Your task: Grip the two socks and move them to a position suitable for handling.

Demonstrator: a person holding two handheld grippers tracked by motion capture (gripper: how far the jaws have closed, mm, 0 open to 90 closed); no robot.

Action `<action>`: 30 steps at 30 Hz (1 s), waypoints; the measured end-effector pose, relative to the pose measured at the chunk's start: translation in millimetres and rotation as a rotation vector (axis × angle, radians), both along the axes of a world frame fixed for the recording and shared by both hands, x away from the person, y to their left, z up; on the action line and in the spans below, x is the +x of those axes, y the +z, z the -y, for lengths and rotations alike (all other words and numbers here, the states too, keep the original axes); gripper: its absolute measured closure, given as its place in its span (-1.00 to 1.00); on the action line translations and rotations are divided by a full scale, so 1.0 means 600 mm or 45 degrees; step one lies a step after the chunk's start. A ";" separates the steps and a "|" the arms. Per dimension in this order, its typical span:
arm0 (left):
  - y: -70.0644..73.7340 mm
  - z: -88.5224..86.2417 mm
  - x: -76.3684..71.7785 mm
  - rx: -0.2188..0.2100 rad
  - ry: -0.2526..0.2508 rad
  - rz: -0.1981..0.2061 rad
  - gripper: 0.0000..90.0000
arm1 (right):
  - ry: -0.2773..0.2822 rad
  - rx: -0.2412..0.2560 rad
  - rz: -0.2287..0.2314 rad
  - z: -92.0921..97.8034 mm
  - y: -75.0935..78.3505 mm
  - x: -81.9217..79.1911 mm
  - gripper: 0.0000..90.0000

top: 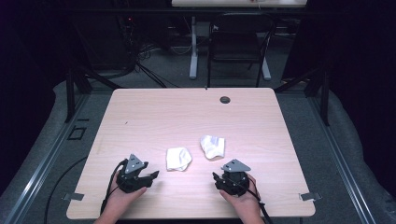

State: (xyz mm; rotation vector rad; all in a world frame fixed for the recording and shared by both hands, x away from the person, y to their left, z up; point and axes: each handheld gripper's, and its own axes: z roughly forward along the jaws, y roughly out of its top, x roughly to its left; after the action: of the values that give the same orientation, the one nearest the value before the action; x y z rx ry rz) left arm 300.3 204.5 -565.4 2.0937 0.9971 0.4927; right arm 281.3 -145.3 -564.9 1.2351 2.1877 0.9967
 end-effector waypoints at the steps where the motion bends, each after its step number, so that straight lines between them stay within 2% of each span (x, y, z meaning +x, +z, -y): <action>1: 0.000 0.000 0.000 0.000 0.000 0.000 -0.03 | 0.000 0.000 0.000 0.000 0.000 0.000 0.05; 2: -0.003 0.001 0.002 0.005 -0.002 -0.016 -0.03 | -0.010 0.031 -0.025 0.001 0.000 -0.001 0.09; 5: -0.005 0.004 0.004 -0.003 0.001 -0.037 -0.04 | -0.009 0.039 -0.035 0.000 0.001 -0.002 0.09; 9: -0.005 0.007 0.003 -0.029 0.007 -0.033 -0.03 | 0.000 0.038 -0.036 -0.003 -0.002 -0.001 0.18; 10: -0.004 0.007 0.004 -0.049 0.005 -0.030 0.03 | 0.015 0.052 -0.047 -0.003 -0.005 0.001 0.21; 15: -0.005 0.003 0.005 -0.059 0.026 -0.049 0.04 | 0.022 0.043 -0.070 -0.001 -0.007 0.003 0.24; 21: -0.004 0.003 0.003 -0.052 0.025 -0.058 0.04 | 0.027 0.033 -0.061 -0.003 -0.005 -0.002 0.22; 30: -0.005 0.003 0.007 -0.054 0.030 -0.072 0.04 | 0.033 0.032 -0.083 -0.003 -0.008 0.004 0.21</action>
State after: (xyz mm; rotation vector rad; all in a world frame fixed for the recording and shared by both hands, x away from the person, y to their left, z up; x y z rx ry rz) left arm 304.5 202.8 -568.4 2.0702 1.0568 0.4224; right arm 283.5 -143.2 -569.7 1.2700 2.2530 1.0104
